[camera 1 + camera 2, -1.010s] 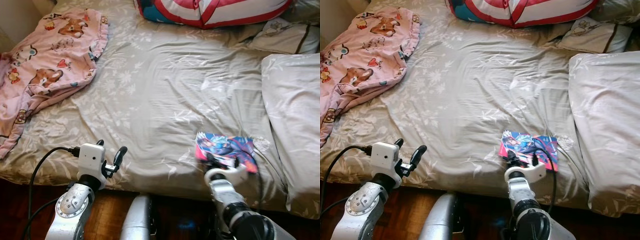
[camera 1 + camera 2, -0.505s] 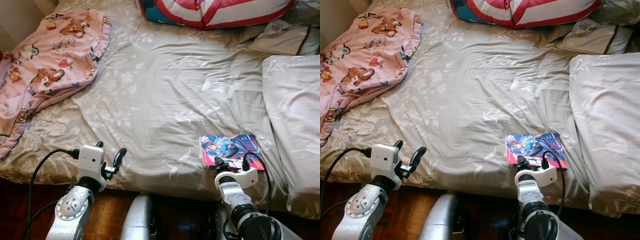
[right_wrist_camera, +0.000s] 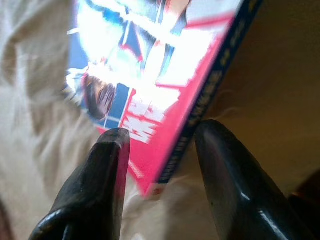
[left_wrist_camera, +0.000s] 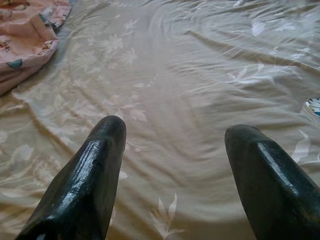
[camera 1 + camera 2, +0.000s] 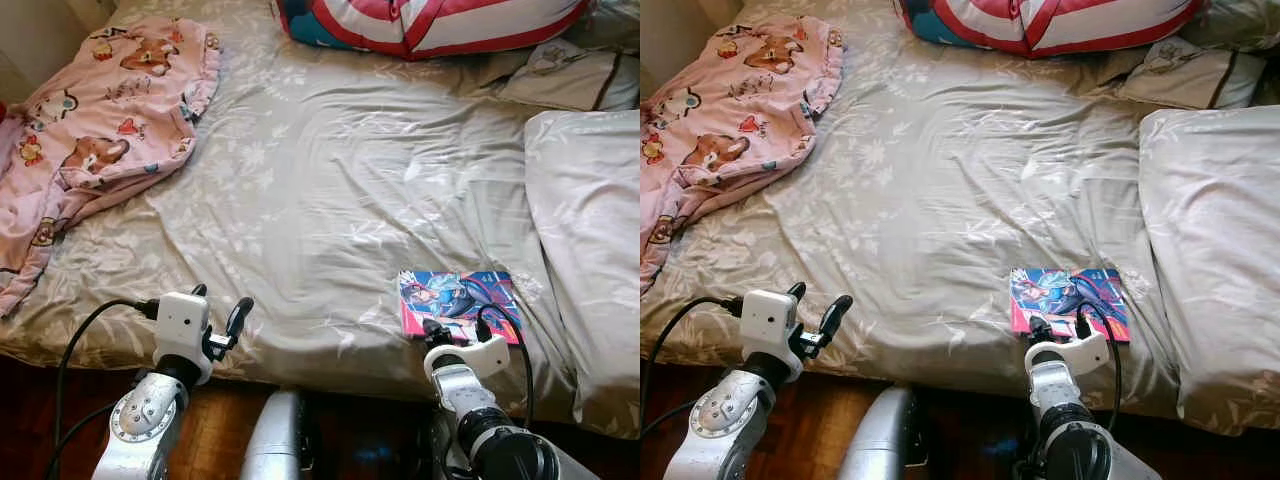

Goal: Clean up the room

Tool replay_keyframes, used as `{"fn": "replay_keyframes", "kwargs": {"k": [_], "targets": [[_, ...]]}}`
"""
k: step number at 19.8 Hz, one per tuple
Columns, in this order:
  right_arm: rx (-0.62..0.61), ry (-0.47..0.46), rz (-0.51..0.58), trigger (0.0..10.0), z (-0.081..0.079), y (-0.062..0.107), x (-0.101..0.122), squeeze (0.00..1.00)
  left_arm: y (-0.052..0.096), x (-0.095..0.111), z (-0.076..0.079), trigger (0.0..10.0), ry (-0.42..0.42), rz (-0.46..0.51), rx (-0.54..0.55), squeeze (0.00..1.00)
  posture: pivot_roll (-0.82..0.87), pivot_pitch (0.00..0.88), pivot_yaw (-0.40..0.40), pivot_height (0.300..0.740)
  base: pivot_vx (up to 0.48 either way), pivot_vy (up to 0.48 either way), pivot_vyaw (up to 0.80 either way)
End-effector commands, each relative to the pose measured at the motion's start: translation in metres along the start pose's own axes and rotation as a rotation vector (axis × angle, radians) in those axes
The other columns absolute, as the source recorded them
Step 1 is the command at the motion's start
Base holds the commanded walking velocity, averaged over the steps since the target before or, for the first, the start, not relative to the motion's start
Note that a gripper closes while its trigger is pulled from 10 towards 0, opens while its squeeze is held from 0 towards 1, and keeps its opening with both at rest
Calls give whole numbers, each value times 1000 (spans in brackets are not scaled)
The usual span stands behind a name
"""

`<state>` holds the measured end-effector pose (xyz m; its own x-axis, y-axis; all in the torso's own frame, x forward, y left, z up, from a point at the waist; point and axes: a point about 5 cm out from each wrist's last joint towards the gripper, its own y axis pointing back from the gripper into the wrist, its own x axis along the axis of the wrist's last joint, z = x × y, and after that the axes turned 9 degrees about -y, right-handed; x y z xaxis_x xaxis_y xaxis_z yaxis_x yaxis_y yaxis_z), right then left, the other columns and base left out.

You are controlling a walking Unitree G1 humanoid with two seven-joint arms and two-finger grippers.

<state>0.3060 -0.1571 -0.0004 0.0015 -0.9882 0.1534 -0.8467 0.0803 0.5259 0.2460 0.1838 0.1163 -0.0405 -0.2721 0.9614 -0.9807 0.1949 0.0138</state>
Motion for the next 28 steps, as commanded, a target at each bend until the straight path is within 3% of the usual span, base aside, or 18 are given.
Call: {"fn": "replay_keyframes", "kwargs": {"k": [1, 6, 9, 10, 12, 14, 16, 17, 21, 22, 24, 26, 28], "targets": [[-67, -17, -1, 10000, 15, 4, -3, 0, 6, -6, -3, 10000, -17, -26, 7, 0, 232, 235, 105, 642, 0, 0, 0], [-84, 10, -2, 10000, 17, 4, -7, 0, 3, -6, -5, 10000, -22, -27, 9, 0, 222, 233, 105, 642, 0, 0, 0], [-62, 119, -5, 10000, 14, 4, -12, 0, -4, -7, -5, 10000, -16, -16, 15, 0, 184, 212, 89, 642, 0, 0, 0], [-8, 289, -1, 10000, 9, 5, -15, 0, -11, -8, -3, 10000, -4, -7, 23, 0, 151, 187, 72, 642, 0, 0, 0], [58, 378, 8, 10000, 4, 5, -16, 0, -19, -9, -1, 10000, 5, 0, 31, 0, 127, 169, 63, 642, 0, 0, 0], [111, 464, 103, 10000, 5, 8, 2, 0, -28, -11, -1, 10000, 20, 9, 42, 0, 84, 133, 53, 642, 0, 0, 0], [147, 618, 199, 10000, 4, 14, 18, 0, -33, -13, -1, 10000, 25, 16, 50, 0, 65, 103, 43, 642, 0, 0, 0], [199, 743, 255, 10000, -5, 16, 25, 0, -36, -16, -1, 10000, 27, 12, 56, 0, 58, 88, 38, 642, 0, 0, 0], [469, 1045, 368, 10000, -62, 24, 25, 0, -35, -30, -3, 10000, 84, -13, 139, 0, -9, 44, 28, 642, 0, 0, 0], [497, 1066, 379, 10000, -68, 25, 27, 0, -36, -33, -4, 10000, 101, -18, 165, 0, -13, 35, 20, 642, 0, 0, 0], [443, 1056, 369, 10000, -59, 21, 30, 0, -39, -37, 1, 10000, 113, -22, 164, 0, -2, 19, -1, 642, 0, 0, 0], [372, 1152, 398, 10000, -53, 21, 32, 0, -44, -40, 3, 10000, 120, -22, 183, 0, -17, 0, -4, 675, 0, 0, 0], [327, 1162, 388, 10000, -47, 20, 34, 0, -44, -44, 3, 10000, 120, -32, 187, 0, -8, 0, -6, 695, 0, 0, 0]]}}
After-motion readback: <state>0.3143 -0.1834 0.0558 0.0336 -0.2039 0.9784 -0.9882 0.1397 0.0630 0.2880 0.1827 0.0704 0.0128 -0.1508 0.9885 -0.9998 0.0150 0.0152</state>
